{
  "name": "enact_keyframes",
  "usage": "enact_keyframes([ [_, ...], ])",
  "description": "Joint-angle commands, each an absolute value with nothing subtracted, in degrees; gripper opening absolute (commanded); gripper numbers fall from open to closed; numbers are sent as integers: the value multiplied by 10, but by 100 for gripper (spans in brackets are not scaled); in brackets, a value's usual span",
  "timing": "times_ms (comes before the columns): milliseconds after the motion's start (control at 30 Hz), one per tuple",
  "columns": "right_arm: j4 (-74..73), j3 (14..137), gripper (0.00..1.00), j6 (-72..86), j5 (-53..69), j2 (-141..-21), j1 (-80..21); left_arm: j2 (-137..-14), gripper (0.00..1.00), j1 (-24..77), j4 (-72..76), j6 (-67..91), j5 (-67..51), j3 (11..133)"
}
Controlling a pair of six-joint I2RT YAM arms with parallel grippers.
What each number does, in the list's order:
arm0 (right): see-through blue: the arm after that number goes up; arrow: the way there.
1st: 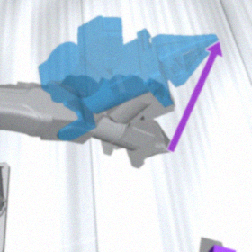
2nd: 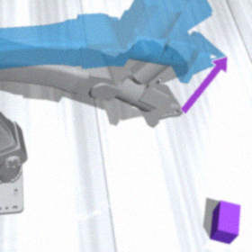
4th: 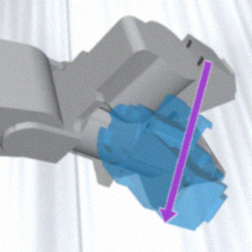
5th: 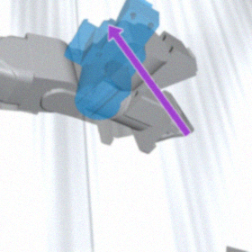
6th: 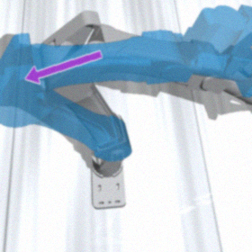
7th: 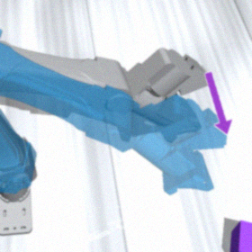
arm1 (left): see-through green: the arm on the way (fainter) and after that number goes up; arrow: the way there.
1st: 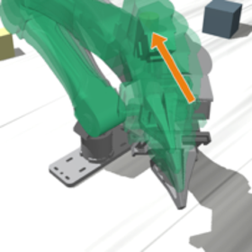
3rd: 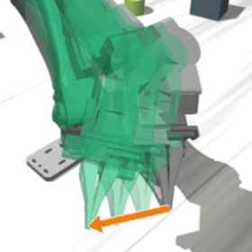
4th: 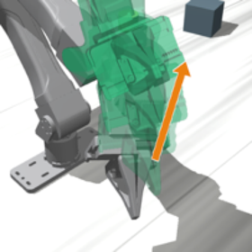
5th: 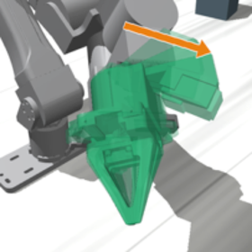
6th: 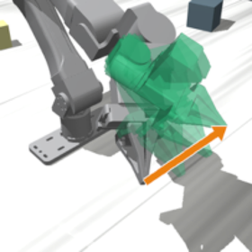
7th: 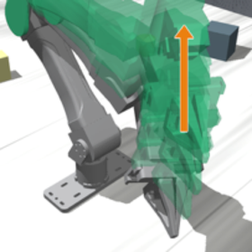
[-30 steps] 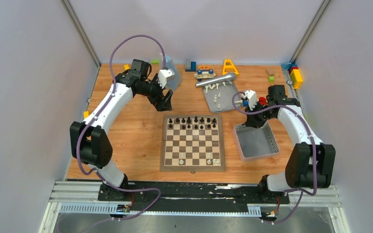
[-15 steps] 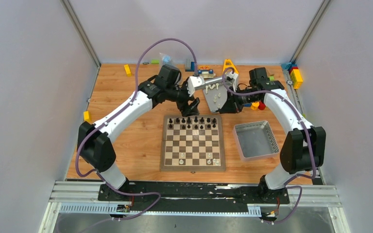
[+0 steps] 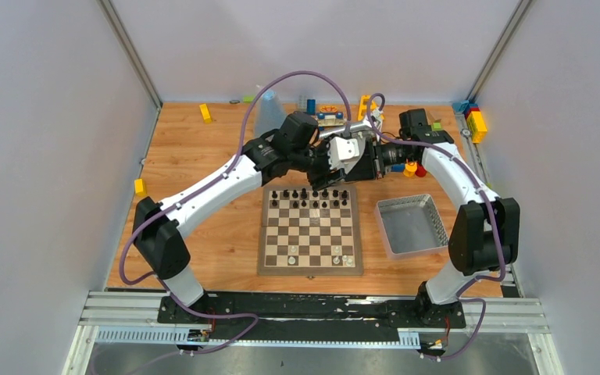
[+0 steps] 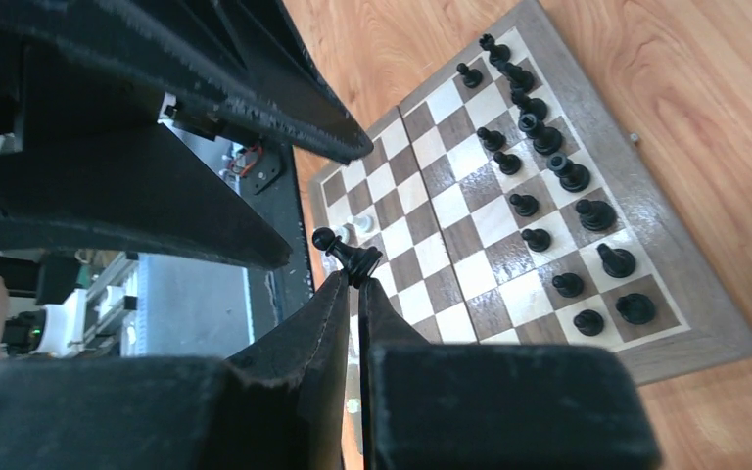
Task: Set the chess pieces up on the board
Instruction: Place the chess piece on the chessboard.
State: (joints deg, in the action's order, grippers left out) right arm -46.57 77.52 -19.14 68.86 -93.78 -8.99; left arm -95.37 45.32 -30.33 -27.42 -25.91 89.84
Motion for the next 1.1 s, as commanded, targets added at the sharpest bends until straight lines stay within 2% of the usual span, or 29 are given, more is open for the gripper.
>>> enact_keyframes([
  [0, -430, 763, 0, -150, 738, -943, -93, -962, 65, 477, -304, -324, -209, 927],
  [333, -425, 751, 0, -145, 735, -931, -93, -969, 52, 501, -313, -361, -172, 927],
  [900, -424, 751, 0, -142, 737, -932, -94, -981, 31, 510, -318, -364, -179, 942],
  [1067, -424, 751, 0, -142, 738, -934, -94, -983, 15, 511, -322, -363, -181, 944],
])
